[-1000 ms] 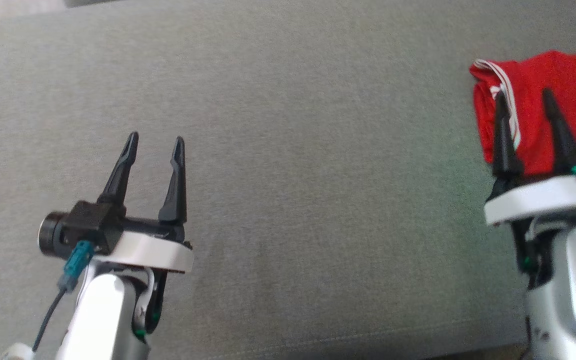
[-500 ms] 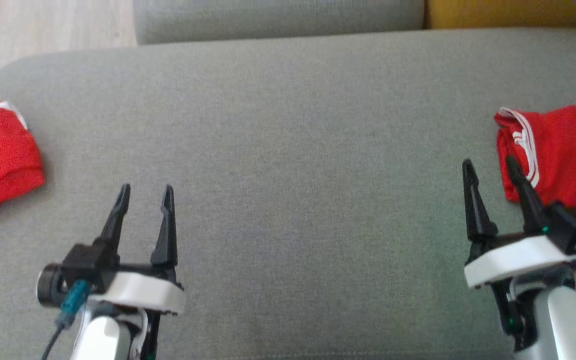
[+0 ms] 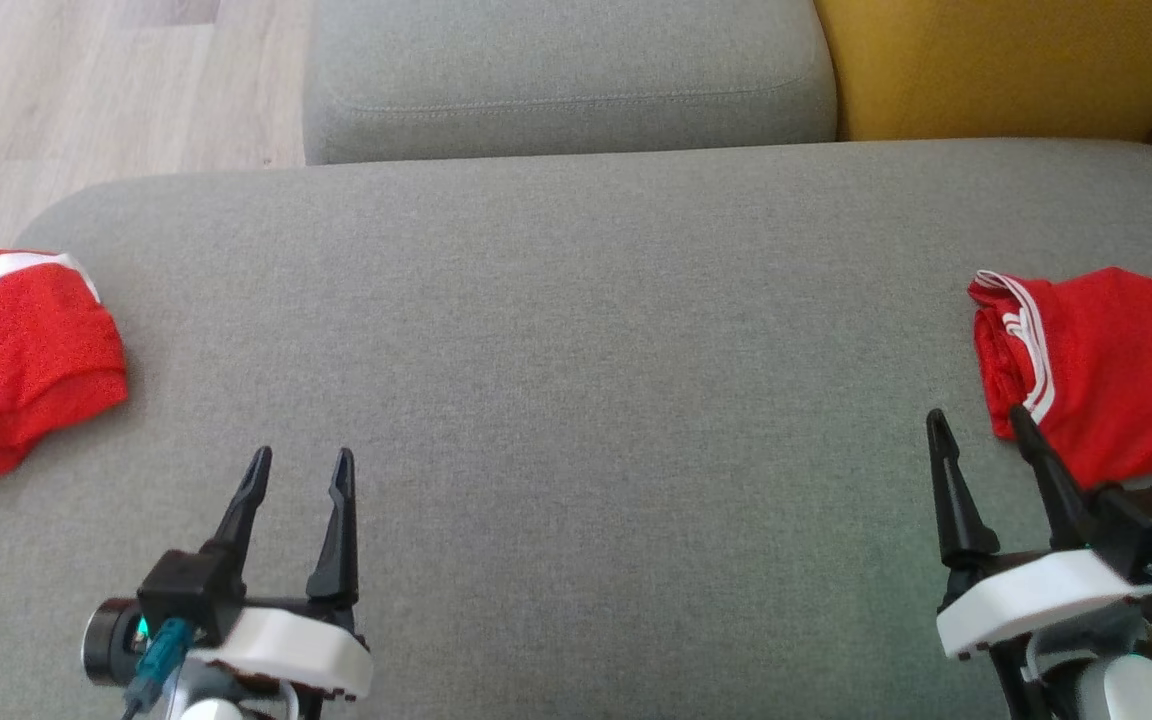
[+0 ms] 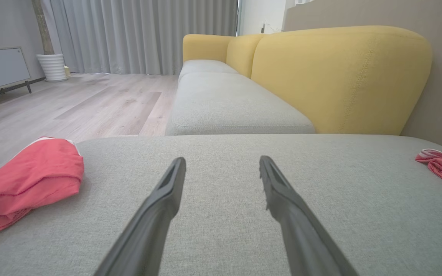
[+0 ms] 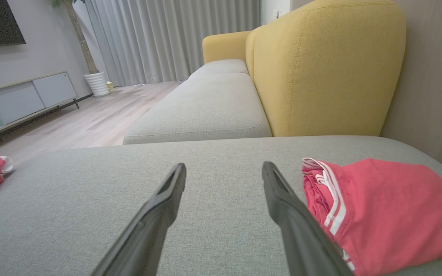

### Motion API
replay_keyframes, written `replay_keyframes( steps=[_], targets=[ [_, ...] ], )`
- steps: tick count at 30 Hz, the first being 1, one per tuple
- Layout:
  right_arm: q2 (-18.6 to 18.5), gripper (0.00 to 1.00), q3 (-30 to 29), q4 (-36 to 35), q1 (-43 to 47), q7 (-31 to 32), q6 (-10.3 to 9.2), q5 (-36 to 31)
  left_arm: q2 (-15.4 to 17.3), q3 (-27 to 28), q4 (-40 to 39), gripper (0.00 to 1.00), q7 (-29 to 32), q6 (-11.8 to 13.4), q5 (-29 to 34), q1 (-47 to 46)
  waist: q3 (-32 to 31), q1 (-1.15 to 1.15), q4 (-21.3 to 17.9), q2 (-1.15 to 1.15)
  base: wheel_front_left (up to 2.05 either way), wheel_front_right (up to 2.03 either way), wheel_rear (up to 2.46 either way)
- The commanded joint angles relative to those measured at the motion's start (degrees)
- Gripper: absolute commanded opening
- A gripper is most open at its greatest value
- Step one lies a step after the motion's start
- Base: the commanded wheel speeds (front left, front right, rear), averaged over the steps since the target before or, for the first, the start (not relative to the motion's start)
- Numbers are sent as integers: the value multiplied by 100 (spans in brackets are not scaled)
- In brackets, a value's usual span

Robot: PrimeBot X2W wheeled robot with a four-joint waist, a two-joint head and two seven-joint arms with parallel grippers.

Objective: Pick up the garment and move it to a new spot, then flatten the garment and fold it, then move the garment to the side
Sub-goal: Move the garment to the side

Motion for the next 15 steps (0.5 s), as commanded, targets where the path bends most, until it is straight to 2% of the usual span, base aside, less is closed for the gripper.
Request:
replay_keyframes(
  steps=[1, 15],
  targets=[
    [-16, 100, 133, -244, -136, 13, -5, 30, 78, 156, -207, 100, 6, 34, -28, -181, -14, 1, 2, -1, 0, 0, 0],
    [-15, 100, 86, -341, -28, 65, -5, 74, 127, 100, -287, 100, 55, 119, -52, -84, -64, 1, 29, -1, 0, 0, 0]
  ],
)
